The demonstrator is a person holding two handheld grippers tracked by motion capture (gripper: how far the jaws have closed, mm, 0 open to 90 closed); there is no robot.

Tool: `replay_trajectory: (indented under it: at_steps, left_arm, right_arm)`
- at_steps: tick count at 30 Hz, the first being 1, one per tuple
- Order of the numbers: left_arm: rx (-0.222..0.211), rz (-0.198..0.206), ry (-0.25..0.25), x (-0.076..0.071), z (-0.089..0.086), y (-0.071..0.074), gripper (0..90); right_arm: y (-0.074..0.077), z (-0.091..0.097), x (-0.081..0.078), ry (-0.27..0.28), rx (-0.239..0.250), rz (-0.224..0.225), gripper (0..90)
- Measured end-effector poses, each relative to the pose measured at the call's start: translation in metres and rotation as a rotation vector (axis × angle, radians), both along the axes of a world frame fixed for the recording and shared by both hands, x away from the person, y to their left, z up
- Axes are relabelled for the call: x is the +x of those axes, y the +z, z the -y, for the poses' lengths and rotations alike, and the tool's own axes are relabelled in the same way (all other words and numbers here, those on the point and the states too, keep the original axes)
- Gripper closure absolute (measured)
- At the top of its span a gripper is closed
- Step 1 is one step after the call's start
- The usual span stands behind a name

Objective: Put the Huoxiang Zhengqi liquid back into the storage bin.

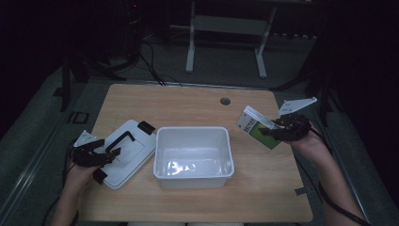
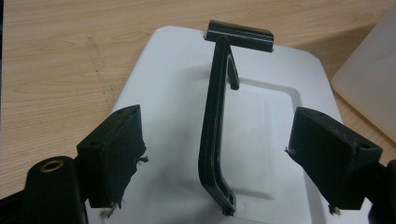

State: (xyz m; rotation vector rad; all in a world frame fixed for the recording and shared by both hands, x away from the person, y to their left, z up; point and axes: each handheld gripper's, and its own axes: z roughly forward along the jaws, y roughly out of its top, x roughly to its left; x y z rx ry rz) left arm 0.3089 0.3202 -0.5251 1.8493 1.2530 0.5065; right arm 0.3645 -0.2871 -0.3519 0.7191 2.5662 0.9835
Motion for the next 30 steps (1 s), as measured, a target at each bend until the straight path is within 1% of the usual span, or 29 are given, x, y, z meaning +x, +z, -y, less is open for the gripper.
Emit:
replay_trajectory:
  at_steps: [2, 4, 6, 8, 10, 13, 15, 18, 21, 22, 24, 28, 30]
  left_arm:
    - [-0.003, 0.002, 0.002, 0.0, 0.0, 0.0, 17.9]
    - [-0.003, 0.003, 0.003, 0.0, 0.0, 0.0, 17.9]
    - [-0.001, -0.002, 0.001, 0.0, -0.001, 0.0, 17.9]
    - [-0.006, -0.004, 0.002, -0.001, -0.001, -0.001, 17.9]
    - [-0.005, -0.005, 0.002, -0.001, -0.001, -0.001, 17.9]
    - [-0.008, 0.001, 0.004, -0.001, -0.003, 0.0, 17.9]
    - [-0.012, 0.002, 0.003, -0.002, -0.004, 0.0, 17.9]
    - [-0.014, 0.003, 0.002, -0.002, -0.004, 0.001, 17.9]
    - [-0.016, 0.003, -0.001, -0.002, -0.003, 0.001, 17.9]
    - [-0.014, 0.003, -0.001, -0.002, -0.003, 0.001, 17.9]
    - [-0.017, 0.002, -0.004, -0.002, -0.002, 0.001, 17.9]
    - [-0.009, 0.001, -0.008, -0.003, -0.002, 0.001, 17.9]
    - [-0.014, 0.004, -0.006, -0.003, -0.002, 0.001, 17.9]
  right_arm:
    - [0.008, -0.008, -0.004, 0.032, 0.01, 0.016, 63.7]
    - [0.014, -0.017, -0.007, 0.062, 0.027, 0.016, 63.7]
    - [0.019, -0.027, -0.009, 0.099, 0.027, 0.024, 63.7]
    - [0.023, -0.037, -0.012, 0.133, 0.028, 0.03, 63.7]
    - [0.026, -0.047, -0.012, 0.172, 0.04, 0.032, 63.7]
    - [0.028, -0.063, -0.014, 0.228, 0.04, 0.021, 63.7]
    - [0.029, -0.071, -0.016, 0.251, 0.025, 0.022, 63.7]
    - [0.029, -0.084, -0.018, 0.293, 0.033, 0.018, 63.7]
    - [0.03, -0.095, -0.021, 0.349, 0.042, 0.018, 63.7]
    - [0.029, -0.099, -0.022, 0.368, 0.039, 0.012, 63.7]
    - [0.028, -0.108, -0.023, 0.398, 0.028, 0.009, 63.7]
    - [0.02, -0.121, -0.025, 0.457, 0.013, -0.004, 63.6]
    - [0.017, -0.126, -0.026, 0.477, 0.008, -0.01, 63.6]
